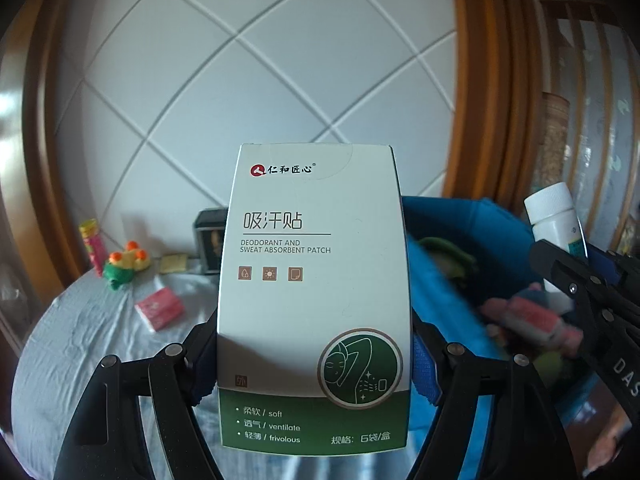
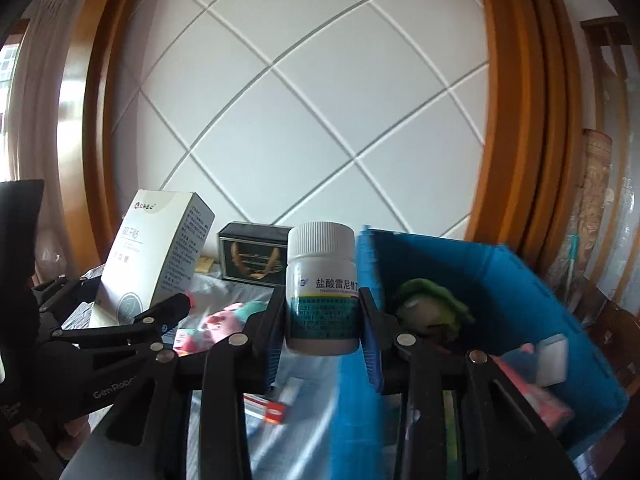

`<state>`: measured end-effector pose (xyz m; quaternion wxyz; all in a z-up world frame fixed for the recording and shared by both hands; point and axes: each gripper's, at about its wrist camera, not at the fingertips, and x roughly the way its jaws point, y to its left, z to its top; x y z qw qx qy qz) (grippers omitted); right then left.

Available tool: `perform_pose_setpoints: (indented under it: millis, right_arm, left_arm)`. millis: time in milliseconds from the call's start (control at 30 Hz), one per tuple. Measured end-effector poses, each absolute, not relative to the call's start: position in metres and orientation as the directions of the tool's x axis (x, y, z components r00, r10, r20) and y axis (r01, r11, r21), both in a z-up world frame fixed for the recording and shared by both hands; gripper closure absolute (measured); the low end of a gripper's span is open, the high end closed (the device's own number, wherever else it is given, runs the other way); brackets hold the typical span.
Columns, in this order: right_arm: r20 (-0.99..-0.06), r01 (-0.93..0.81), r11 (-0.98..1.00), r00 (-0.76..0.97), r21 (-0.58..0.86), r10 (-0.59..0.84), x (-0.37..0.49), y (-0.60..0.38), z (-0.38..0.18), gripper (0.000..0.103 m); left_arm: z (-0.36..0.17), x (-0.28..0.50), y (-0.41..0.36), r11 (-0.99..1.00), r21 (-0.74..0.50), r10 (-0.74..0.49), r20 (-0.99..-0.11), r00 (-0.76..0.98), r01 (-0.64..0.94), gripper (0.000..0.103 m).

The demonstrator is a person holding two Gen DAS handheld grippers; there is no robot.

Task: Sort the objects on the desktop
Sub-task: 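Lift the box with left tool while right tool carries the pill bottle to the crate, then release the box into the crate while right tool drops the pill bottle in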

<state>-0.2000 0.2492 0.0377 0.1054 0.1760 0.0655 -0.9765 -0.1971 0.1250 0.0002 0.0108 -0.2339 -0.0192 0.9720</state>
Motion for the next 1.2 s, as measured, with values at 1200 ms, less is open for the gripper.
perform_pose_setpoints:
  millis: [1200]
  right_arm:
    - [-0.601,0.077,-0.997,-0.798,-0.028,-0.045,-0.208,0.521,-0.063,0.07]
  left_arm:
    - [-0.066,-0.233,0.371,-0.983,0.025,0.119,-0.673,-0.73,-0.183,0.022]
